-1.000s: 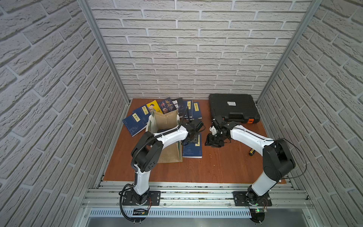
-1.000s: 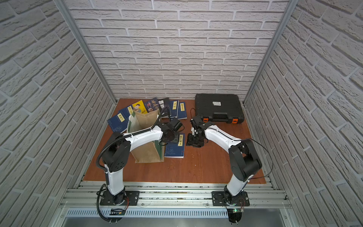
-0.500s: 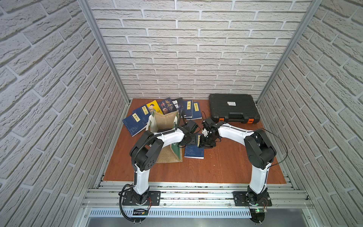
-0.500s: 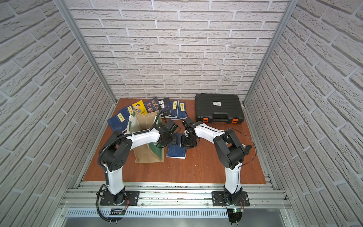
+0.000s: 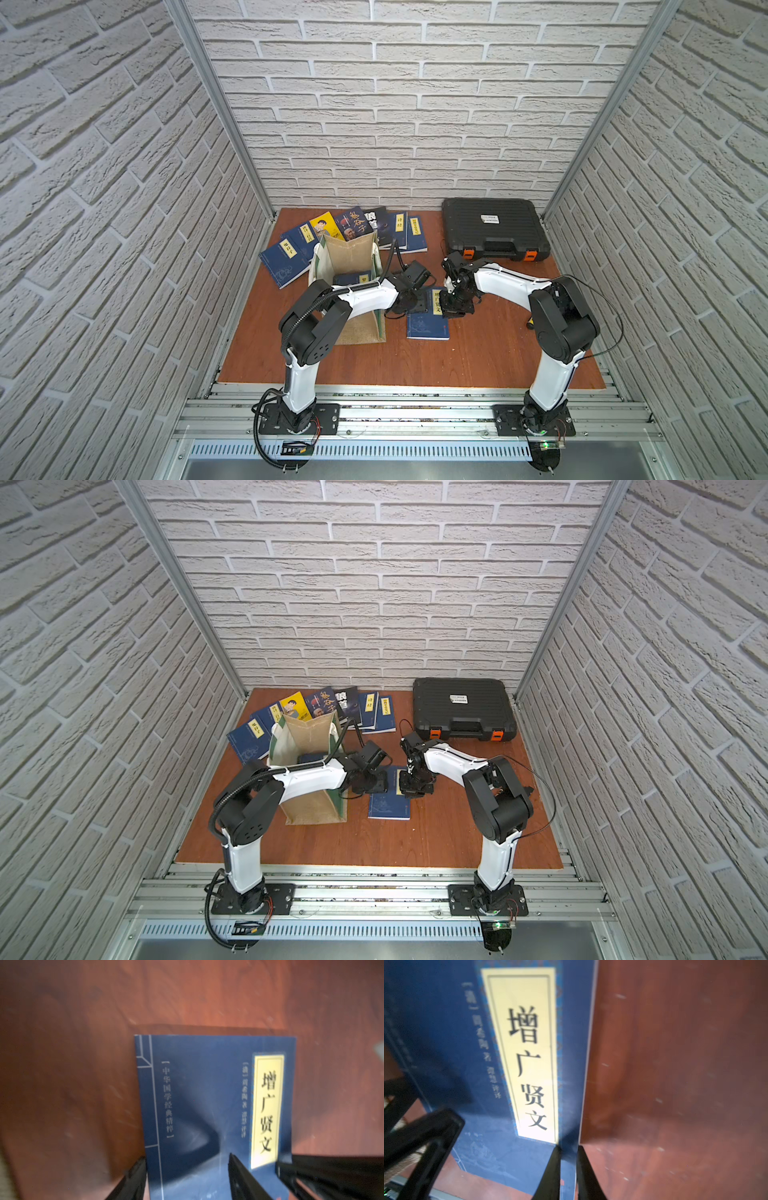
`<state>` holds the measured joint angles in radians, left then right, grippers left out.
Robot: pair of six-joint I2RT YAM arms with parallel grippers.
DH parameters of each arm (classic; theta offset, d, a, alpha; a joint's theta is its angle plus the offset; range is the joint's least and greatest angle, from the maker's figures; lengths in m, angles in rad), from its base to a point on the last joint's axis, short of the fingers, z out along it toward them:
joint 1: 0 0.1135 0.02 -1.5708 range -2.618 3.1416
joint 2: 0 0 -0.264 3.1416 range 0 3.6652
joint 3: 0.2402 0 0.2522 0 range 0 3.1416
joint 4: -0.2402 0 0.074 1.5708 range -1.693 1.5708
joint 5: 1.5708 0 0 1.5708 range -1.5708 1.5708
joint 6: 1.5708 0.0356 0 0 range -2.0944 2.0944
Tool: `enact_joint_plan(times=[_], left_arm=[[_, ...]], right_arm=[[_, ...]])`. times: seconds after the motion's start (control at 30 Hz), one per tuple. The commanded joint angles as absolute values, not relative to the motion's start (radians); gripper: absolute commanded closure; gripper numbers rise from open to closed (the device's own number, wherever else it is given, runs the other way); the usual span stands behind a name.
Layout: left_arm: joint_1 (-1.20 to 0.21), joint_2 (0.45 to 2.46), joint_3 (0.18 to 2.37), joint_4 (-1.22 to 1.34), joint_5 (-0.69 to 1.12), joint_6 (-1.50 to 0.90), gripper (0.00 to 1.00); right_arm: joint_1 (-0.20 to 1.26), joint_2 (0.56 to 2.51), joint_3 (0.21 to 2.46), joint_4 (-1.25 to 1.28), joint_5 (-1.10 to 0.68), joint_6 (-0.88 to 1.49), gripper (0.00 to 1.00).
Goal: Put the books into the canvas bag
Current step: Move the book to the center of the board, then pick up the book from the center of the board.
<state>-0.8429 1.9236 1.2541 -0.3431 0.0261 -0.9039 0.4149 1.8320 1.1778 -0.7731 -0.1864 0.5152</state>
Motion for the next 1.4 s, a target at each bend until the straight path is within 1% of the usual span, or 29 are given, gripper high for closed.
enact_joint_plan(times=[0.0,0.13,0.33,0.57,0.7,0.77,0.87,1.13,1.27,1.37], left_arm=[[-0.871,1.889,1.222,-0.249,0.084,-0.957,0.38],[-0.860,1.841,1.152,-0.191,0.094,-1.004,0.38],[-0.833,1.792,1.025,-0.058,0.146,-1.085,0.38],[-0.836,1.814,0.943,0.144,0.263,-1.183,0.39],[-0.849,1.839,0.959,0.203,0.328,-1.193,0.39],[-0.850,1.855,0.960,0.276,0.376,-1.211,0.40],[-0.850,1.860,0.951,0.363,0.402,-1.238,0.45],[-0.850,1.824,0.963,0.403,0.429,-1.227,0.59],[-0.850,1.818,0.972,0.428,0.455,-1.227,0.68],[-0.854,1.818,0.984,0.432,0.471,-1.225,0.72]], right_arm=[[0.405,1.778,1.130,-0.778,-0.157,0.481,0.85],[0.400,1.760,1.109,-0.779,-0.157,0.475,0.85],[0.399,1.752,1.093,-0.775,-0.154,0.477,0.82],[0.394,1.774,1.068,-0.748,-0.193,0.488,0.81],[0.384,1.791,1.052,-0.722,-0.242,0.497,0.82],[0.381,1.799,1.048,-0.716,-0.255,0.497,0.82],[0.369,1.804,1.035,-0.697,-0.277,0.502,0.83],[0.334,1.802,1.002,-0.673,-0.310,0.499,0.84],[0.321,1.798,0.994,-0.667,-0.316,0.497,0.85],[0.316,1.797,0.991,-0.663,-0.320,0.494,0.85]])
